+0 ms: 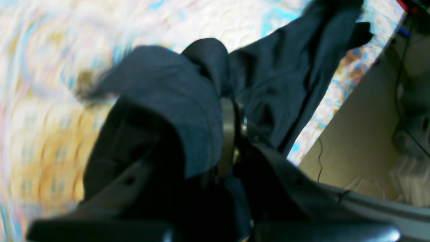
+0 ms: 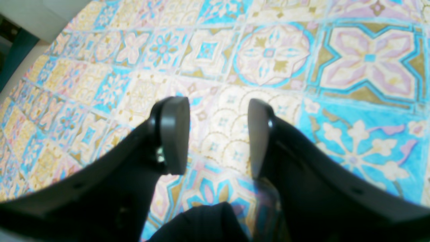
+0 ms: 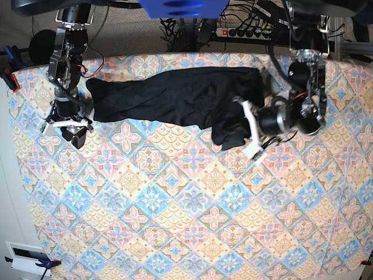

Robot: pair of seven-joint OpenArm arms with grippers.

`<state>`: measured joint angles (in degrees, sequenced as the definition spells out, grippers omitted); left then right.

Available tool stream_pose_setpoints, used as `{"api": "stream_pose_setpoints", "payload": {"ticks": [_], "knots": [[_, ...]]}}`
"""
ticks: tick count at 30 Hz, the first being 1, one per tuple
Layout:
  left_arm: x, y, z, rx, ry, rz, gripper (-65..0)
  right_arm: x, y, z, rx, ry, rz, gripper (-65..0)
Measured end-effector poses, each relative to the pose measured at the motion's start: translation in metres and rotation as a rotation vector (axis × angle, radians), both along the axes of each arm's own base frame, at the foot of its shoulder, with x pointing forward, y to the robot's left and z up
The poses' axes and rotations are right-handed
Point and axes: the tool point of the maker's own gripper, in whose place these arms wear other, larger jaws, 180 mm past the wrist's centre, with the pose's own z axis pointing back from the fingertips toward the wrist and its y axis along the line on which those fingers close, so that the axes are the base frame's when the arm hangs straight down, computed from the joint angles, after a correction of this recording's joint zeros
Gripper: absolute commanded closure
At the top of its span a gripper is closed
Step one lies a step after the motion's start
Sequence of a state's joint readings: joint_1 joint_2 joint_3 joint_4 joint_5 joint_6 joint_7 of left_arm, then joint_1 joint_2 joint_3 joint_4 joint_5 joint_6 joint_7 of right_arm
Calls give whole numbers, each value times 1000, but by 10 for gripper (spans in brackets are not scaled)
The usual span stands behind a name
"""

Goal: Layout the t-shirt on the table in an organized manner, then fold the t-shirt properly
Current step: 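Grasp the strip's shoulder end with the left gripper and fold it toward the middle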

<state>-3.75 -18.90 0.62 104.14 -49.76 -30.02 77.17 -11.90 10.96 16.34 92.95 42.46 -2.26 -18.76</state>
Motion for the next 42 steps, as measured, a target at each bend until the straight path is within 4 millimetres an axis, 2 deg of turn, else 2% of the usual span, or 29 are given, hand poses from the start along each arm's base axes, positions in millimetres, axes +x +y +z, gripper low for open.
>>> {"api": "stream_pose_setpoints", "payload": {"ticks": [2, 4, 8, 12, 15, 23, 25, 32, 34, 37, 42], "knots": [[5, -18, -1, -34, 29, -14, 0, 0, 0, 0, 0, -1, -2, -262], [4, -34, -13, -47, 93, -33, 0, 0, 0, 1, 0, -3, 1, -262], [-4, -53, -40, -38, 203, -76, 0, 0, 0, 1, -1, -3, -2, -262], [-12, -73, -47, -31, 231, -137, 0, 1, -1, 1, -1, -6, -3, -262], [-20, -80, -49, -32, 243, -164, 0, 1, -1, 0, 0, -2, -3, -262], [-15, -83, -44, -33, 231, -169, 0, 2, -1, 1, -1, -6, -5, -262], [-15, -83, -44, -34, 232, -170, -61, 2, -1, 1, 0, -6, -5, -263], [-35, -87, -52, -4, 280, -241, -451, 7, -1, 5, 1, -17, -4, -265], [-36, -90, -47, -40, 288, -245, -511, 9, -2, 4, 2, -20, -5, -265], [-30, -80, -27, -146, 294, -224, -522, 4, -2, -6, 9, 10, -8, -265], [4, -39, 14, -287, 214, -87, -457, 5, -3, -5, 8, 8, -13, -265]]}}
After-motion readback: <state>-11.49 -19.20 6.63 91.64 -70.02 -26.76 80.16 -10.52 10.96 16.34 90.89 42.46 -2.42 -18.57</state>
